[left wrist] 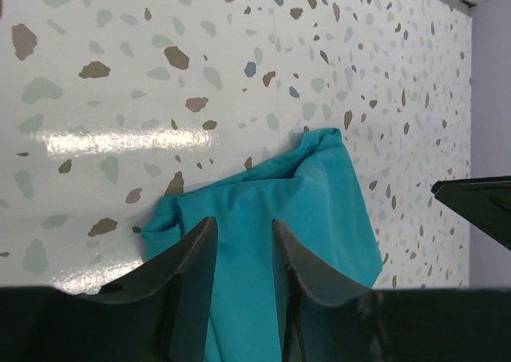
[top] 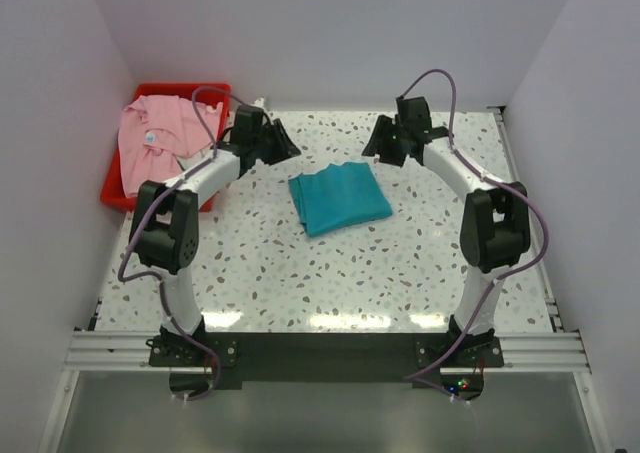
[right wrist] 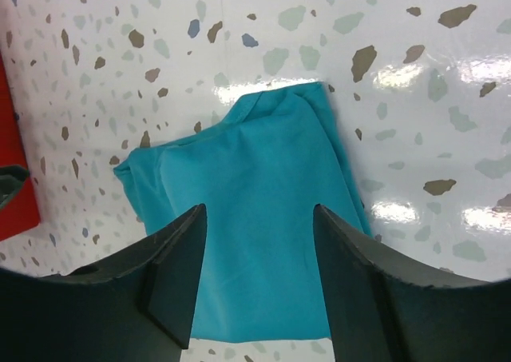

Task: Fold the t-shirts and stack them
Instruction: Fold the tshirt

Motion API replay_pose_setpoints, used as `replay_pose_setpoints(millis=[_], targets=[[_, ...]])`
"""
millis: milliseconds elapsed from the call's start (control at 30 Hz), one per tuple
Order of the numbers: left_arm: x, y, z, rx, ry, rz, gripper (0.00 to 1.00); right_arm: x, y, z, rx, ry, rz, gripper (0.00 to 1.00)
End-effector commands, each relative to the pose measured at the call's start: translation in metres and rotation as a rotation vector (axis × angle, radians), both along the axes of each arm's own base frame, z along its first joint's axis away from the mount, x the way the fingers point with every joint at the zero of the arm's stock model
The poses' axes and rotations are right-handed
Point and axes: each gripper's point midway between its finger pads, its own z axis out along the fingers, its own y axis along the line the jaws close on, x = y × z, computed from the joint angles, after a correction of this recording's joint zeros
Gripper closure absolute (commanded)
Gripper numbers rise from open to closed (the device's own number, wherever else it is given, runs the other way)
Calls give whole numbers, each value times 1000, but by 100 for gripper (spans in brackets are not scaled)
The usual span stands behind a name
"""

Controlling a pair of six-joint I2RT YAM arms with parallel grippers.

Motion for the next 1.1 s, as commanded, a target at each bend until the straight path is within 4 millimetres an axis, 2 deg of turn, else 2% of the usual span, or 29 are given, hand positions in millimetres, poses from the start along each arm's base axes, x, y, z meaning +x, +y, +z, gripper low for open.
replay_pose_setpoints(millis=[0, 67, 100, 167, 300, 600, 833, 1067], targets=[[4, -10, -17, 147, 12, -15, 63, -7, 13, 1, -25, -60, 31, 44], [1, -17, -29, 215, 41, -36, 63, -14, 19, -11, -45, -44, 44, 47], [9, -16, -32, 254, 37, -14, 63, -17, 20, -22, -56, -28, 46, 48], [11, -22, -35, 292, 40, -25, 63, -22, 21, -33, -68, -9, 53, 49], [12, -24, -57, 338, 82, -30, 62, -26, 22, -49, -77, 10, 51, 51], [7, -20, -81, 399, 125, -3, 60, -29, 15, -64, -109, 31, 38, 53], [9, -30, -83, 359, 103, -41, 56, -31, 15, -72, -108, 44, 33, 54], [14, -39, -90, 334, 100, -65, 58, -33, 14, -77, -103, 54, 27, 55]])
